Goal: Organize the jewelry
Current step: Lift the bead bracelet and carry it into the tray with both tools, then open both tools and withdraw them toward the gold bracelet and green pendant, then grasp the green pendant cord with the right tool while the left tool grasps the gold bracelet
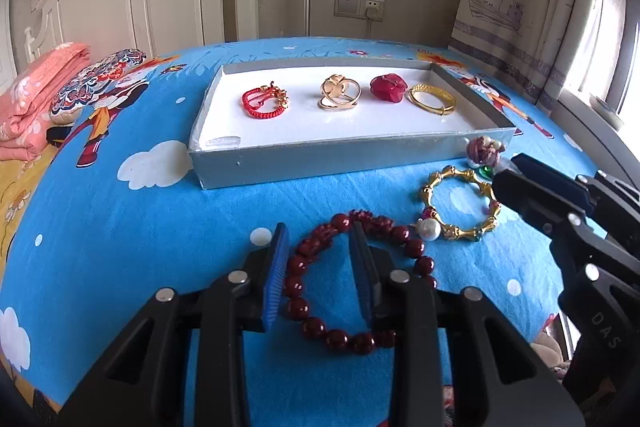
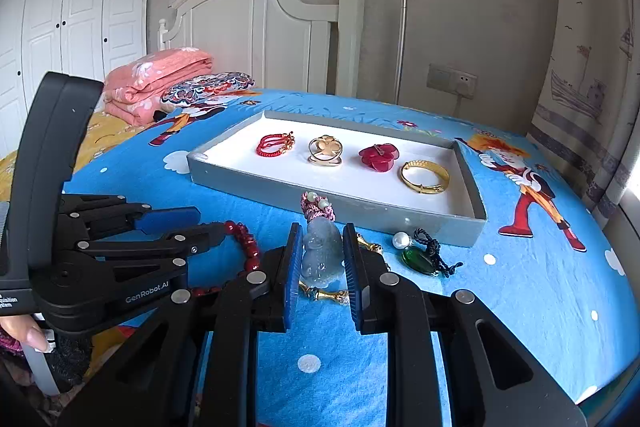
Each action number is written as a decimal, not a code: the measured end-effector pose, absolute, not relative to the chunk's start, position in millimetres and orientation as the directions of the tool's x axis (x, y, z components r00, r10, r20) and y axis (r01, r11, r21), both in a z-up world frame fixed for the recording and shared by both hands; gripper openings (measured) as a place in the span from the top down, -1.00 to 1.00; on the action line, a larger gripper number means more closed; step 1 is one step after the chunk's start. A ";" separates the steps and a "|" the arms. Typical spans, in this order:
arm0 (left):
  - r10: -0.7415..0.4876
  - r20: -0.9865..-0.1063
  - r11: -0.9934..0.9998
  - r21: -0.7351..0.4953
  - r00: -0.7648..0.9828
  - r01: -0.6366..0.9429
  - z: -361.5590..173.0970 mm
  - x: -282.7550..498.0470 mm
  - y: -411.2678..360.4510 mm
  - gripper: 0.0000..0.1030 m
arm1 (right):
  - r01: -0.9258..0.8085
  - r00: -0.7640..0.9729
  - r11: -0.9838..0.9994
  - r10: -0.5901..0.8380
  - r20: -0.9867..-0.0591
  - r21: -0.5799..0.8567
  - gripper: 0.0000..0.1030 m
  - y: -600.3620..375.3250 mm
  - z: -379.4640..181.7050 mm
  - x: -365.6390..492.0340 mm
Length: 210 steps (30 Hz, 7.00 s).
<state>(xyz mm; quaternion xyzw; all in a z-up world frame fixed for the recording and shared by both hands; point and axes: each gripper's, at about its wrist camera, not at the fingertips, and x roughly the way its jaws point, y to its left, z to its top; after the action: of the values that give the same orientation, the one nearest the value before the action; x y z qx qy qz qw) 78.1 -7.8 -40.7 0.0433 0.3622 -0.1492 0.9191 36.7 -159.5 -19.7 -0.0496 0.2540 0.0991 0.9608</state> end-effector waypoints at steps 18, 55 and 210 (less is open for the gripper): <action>-0.153 -0.657 0.988 -0.086 0.738 0.128 -43.1 77.5 28.9 0.70 | -0.227 0.844 0.973 0.174 -0.507 -0.044 0.60 -156.7 -23.0 37.5; -0.179 -0.391 0.984 -0.046 0.903 0.175 22.0 -7.0 -4.5 0.81 | -0.215 0.910 0.971 0.159 -0.382 -0.106 0.60 -149.6 9.5 1.2; -0.322 -0.601 0.895 0.057 0.731 0.442 -39.2 57.9 -127.7 -0.26 | 0.038 0.874 0.999 -0.025 -0.485 0.017 0.77 -263.9 -41.0 7.8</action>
<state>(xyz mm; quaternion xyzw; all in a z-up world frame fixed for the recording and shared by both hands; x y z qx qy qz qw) 57.9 -127.7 -39.2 0.0987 0.3031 -0.2065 0.9251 7.8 -263.9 -41.0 0.0131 0.2501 -0.0164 0.9680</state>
